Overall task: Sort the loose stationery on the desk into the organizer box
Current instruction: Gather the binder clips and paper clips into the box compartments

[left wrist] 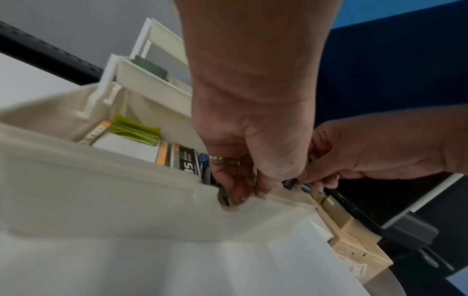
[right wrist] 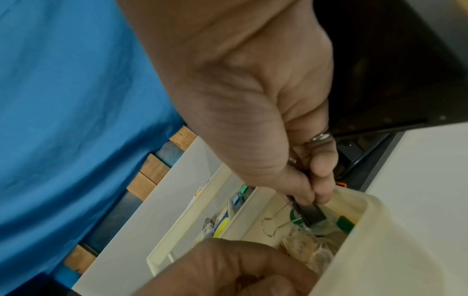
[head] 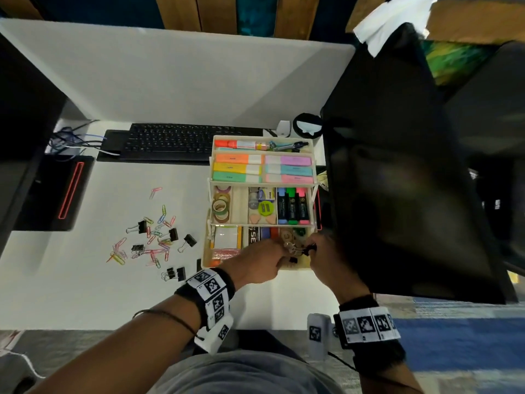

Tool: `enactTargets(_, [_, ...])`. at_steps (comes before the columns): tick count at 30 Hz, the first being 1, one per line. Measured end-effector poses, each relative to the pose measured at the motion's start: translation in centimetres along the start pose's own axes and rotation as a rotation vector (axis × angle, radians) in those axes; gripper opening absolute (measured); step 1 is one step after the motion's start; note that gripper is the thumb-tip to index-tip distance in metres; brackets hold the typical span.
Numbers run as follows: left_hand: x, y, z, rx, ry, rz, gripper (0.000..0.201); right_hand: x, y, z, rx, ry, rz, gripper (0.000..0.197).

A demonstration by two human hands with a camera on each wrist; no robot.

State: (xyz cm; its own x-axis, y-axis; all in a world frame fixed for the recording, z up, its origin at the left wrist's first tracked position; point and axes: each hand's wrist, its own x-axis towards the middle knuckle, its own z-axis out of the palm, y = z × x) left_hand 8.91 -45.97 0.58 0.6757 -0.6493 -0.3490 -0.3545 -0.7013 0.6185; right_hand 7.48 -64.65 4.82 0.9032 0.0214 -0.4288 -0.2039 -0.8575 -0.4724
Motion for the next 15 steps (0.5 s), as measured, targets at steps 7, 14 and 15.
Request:
enactTargets(7, [-4.7, -3.9, -2.6, -0.148, 0.175, -0.013, 0.026, 0.9, -0.1, 1.6, -0.178, -0.220, -0.011, 0.030])
enactTargets(14, [-12.7, -10.6, -5.3, -0.210, 0.365, -0.159, 0.021, 0.9, -4.1, 1.0, -0.292, -0.268, -0.073, 0.023])
enactTargets(15, [-13.9, -11.8, -5.5, -0.194, 0.402, -0.199, 0.020, 0.5, -5.5, 0.8, -0.284, -0.255, -0.117, 0.019])
